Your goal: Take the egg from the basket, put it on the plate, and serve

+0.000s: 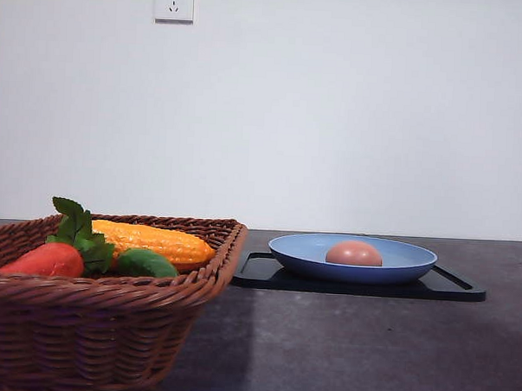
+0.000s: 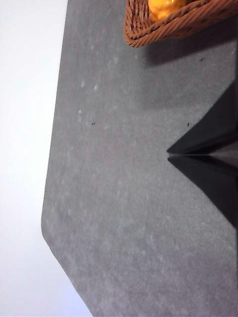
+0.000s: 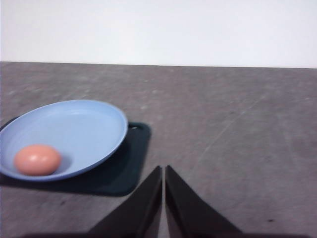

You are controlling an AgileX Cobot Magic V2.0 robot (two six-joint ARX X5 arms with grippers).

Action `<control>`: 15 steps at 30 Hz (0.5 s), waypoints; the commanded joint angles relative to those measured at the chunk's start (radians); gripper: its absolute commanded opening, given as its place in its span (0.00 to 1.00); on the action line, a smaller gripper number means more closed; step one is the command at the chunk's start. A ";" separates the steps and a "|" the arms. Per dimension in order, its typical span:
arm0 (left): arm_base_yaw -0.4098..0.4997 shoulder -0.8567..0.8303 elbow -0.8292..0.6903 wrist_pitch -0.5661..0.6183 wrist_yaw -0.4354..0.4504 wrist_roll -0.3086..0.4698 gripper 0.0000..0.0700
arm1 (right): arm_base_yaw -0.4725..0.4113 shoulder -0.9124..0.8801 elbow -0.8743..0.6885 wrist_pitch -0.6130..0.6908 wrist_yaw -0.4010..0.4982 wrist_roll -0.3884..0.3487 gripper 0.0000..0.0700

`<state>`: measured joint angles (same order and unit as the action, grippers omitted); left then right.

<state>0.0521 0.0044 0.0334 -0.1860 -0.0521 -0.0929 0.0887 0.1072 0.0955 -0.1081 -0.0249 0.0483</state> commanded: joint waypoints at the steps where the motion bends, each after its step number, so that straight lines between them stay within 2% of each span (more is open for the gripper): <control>1: 0.003 -0.002 -0.022 -0.015 0.001 -0.002 0.00 | -0.011 -0.025 -0.021 0.010 -0.025 -0.008 0.00; 8: 0.003 -0.002 -0.022 -0.015 0.001 -0.002 0.00 | -0.035 -0.085 -0.068 -0.003 -0.092 -0.005 0.00; 15: 0.003 -0.002 -0.022 -0.015 0.001 -0.002 0.00 | -0.035 -0.091 -0.075 -0.090 -0.137 0.019 0.00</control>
<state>0.0521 0.0044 0.0334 -0.1860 -0.0521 -0.0929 0.0559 0.0176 0.0273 -0.1932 -0.1579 0.0564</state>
